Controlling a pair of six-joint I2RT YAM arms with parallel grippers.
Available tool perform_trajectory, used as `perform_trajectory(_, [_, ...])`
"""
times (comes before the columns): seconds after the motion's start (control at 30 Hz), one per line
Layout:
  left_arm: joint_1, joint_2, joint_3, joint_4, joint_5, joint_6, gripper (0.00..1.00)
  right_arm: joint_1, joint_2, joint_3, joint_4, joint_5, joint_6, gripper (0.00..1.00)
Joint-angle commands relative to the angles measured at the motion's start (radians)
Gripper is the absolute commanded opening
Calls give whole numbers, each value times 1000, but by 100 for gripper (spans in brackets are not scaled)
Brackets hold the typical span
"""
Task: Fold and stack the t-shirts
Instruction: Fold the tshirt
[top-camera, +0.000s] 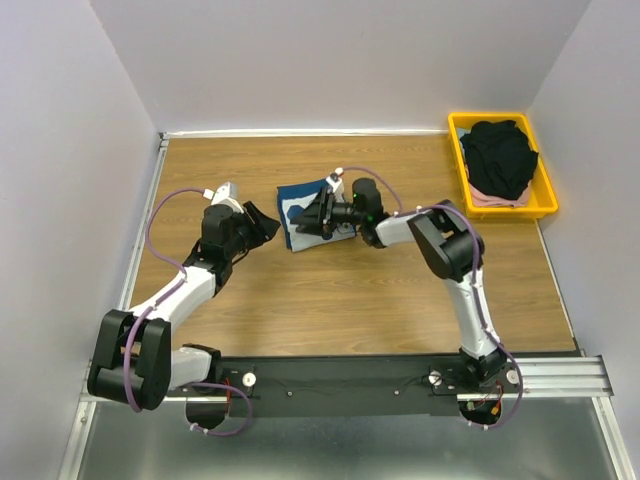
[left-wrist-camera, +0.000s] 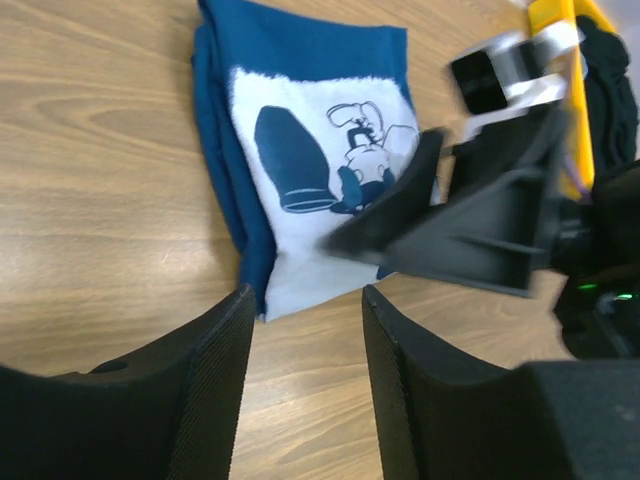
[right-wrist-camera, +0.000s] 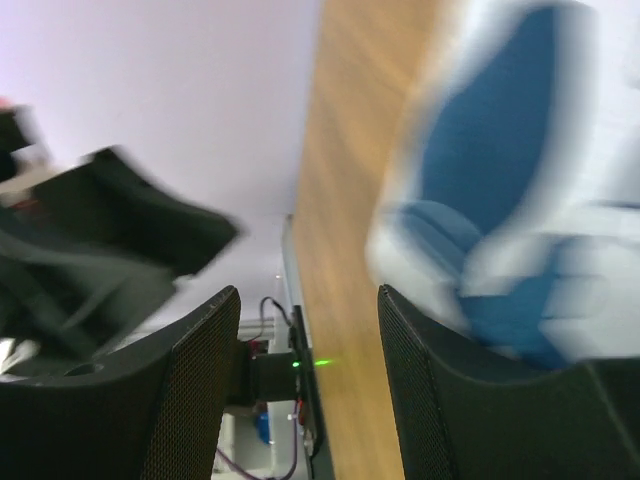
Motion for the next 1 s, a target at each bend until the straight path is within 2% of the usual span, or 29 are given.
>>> perform_trajectory(0.0, [6,-35,8,-63,-47,53,59,9,122,-20,18,109,58,64])
perform_trajectory(0.1, [4,-32,8,-66,-41,57,60,7,165,-35,16,112,46,64])
perform_trajectory(0.2, [4,-9,21,-62,-32,60,61,7,132,-23,13,76,41,64])
perform_trajectory(0.37, [1,82,83,-59,-17,74,61,-5,-52,0,-143,83,-84,64])
perform_trajectory(0.43, [-2,141,103,-60,-4,74,66,-23,-97,-9,-186,92,-129,64])
perform_trajectory(0.5, [-8,198,133,-59,-6,76,67,-42,-157,-29,-209,92,-169,64])
perform_trajectory(0.67, [-16,316,214,-77,0,77,67,-132,-212,-99,-262,97,-227,64])
perform_trajectory(0.73, [-22,369,238,-83,5,77,65,-167,-201,-129,-260,79,-229,64])
perform_trajectory(0.77, [-25,388,248,-88,8,77,60,-177,-191,-138,-260,73,-242,64])
perform_trajectory(0.9, [-37,493,277,-97,31,73,51,-197,-148,-181,-260,65,-264,64])
perform_trajectory(0.97, [-42,513,274,-95,31,67,50,-197,-126,-204,-259,68,-270,64])
